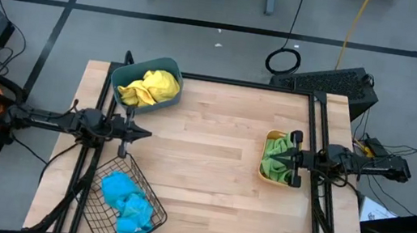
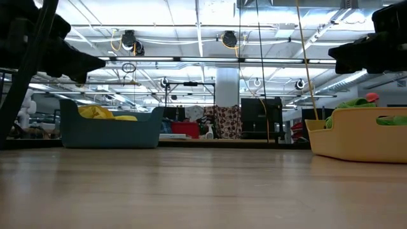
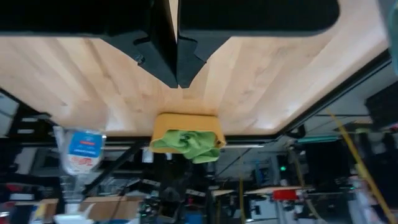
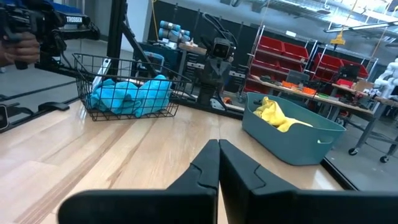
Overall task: Sort microfiber towel by color & place in baskets
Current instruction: Return to home position
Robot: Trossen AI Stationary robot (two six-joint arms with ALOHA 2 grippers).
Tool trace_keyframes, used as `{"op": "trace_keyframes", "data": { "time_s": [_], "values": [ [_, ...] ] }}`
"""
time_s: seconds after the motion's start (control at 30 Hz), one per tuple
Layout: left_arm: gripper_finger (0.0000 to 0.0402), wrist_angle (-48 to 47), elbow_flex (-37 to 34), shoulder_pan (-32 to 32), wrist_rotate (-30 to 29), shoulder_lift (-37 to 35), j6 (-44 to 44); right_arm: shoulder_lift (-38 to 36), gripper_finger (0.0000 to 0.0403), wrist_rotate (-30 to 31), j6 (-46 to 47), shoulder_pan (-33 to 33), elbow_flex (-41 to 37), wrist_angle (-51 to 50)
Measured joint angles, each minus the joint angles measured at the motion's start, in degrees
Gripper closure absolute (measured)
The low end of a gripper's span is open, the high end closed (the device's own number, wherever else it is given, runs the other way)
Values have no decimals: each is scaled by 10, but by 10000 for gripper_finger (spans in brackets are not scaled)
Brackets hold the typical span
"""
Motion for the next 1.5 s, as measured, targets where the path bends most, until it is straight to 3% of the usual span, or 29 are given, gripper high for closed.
{"op": "trace_keyframes", "data": {
  "time_s": [0.17,1.5],
  "values": [
    [400,-7,0,-1,31,-18,0,0,403,-1,0,0,0,0],
    [400,-11,0,-12,34,-44,7,1,403,17,1,-2,0,2]
  ]
}}
